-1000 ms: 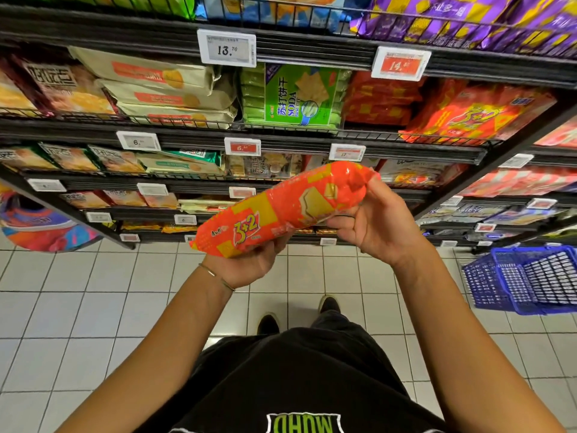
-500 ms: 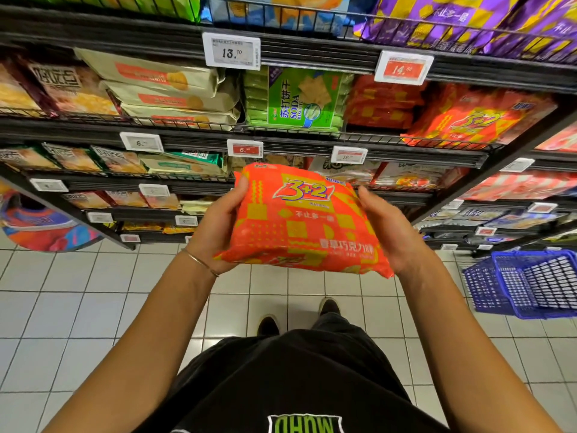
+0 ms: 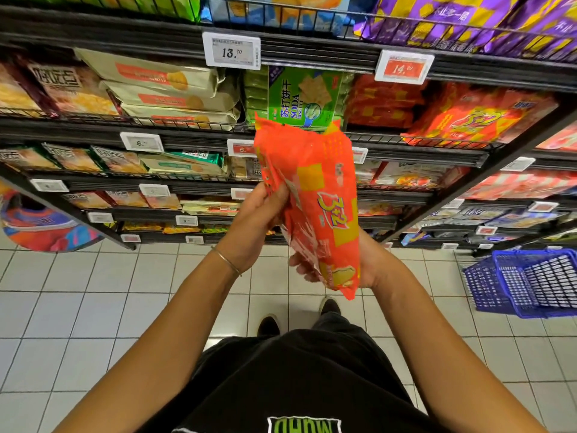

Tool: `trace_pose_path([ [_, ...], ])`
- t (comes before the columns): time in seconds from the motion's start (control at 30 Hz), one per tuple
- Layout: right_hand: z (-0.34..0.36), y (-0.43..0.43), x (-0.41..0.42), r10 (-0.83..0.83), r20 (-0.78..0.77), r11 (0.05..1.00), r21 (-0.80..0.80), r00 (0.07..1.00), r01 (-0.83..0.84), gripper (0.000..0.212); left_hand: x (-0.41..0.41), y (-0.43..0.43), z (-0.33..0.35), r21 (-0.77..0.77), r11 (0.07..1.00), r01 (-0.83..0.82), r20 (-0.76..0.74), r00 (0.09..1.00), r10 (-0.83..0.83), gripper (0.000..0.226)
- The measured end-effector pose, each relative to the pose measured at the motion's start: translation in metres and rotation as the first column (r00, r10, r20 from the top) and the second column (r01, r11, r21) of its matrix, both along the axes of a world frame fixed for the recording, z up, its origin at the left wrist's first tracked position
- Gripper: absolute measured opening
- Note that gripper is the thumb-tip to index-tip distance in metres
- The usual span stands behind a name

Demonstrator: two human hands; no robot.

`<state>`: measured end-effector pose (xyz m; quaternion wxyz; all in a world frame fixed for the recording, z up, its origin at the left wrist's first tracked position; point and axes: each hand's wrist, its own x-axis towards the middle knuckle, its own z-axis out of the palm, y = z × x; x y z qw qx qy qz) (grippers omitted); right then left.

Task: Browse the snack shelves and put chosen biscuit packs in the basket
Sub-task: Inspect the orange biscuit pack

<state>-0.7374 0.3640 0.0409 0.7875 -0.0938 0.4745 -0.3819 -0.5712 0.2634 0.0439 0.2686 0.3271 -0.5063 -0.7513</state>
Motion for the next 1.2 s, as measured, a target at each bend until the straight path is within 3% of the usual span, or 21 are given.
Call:
trace_pose_path([
  [0.1,0.004,0.005,0.003,0.096,-0.131,0.994,-0.038,0.987,-0.102,0.059,0.000,-0.001,0.002,0.027,0.998,-0.050,0.030,0.998,0.049,0.050],
  [0.23,0.018,0.000,0.009,-0.111,-0.329,0.970,-0.239,0.938,0.031,0.040,0.000,0.001,0.004,0.073,0.995,-0.067,0.073,0.995,0.062,0.057],
  [0.3,0.028,-0.002,0.003,-0.241,-0.168,0.931,-0.318,0.956,0.179,0.042,-0.001,0.002,0.004,0.081,0.994,-0.074,0.126,0.990,0.063,0.058],
  [0.37,0.038,-0.003,-0.004,-0.270,0.026,0.909,-0.322,0.963,0.263,0.061,-0.001,0.004,0.004,0.088,0.993,-0.084,0.178,0.982,0.067,0.060],
  [0.47,0.040,-0.005,-0.007,-0.249,-0.048,0.913,-0.344,0.967,0.218,0.078,-0.001,0.005,0.005,0.081,0.994,-0.069,0.196,0.979,0.052,0.057],
  [0.6,0.035,-0.003,-0.014,-0.393,-0.033,0.875,-0.320,0.919,0.363,0.036,0.005,0.001,0.009,0.061,0.996,-0.065,0.210,0.976,0.051,0.067],
  [0.73,0.028,0.004,-0.019,-0.462,0.071,0.841,-0.282,0.884,0.462,0.047,0.009,-0.001,0.005,0.094,0.992,-0.086,0.215,0.975,0.064,0.070],
  [0.93,0.015,0.014,-0.017,-0.447,0.060,0.863,-0.235,0.893,0.447,0.042,0.008,0.006,-0.016,0.132,0.987,0.087,0.231,0.966,-0.116,0.064],
  [1.07,-0.002,0.025,-0.018,-0.453,0.072,0.876,-0.146,0.888,0.459,0.052,0.006,0.020,-0.032,0.166,0.971,0.170,0.220,0.954,-0.205,0.051],
  [1.2,-0.013,0.046,-0.026,-0.520,0.130,0.843,-0.083,0.844,0.532,0.060,-0.011,0.035,-0.033,0.181,0.980,0.084,0.279,0.951,-0.133,0.054],
])
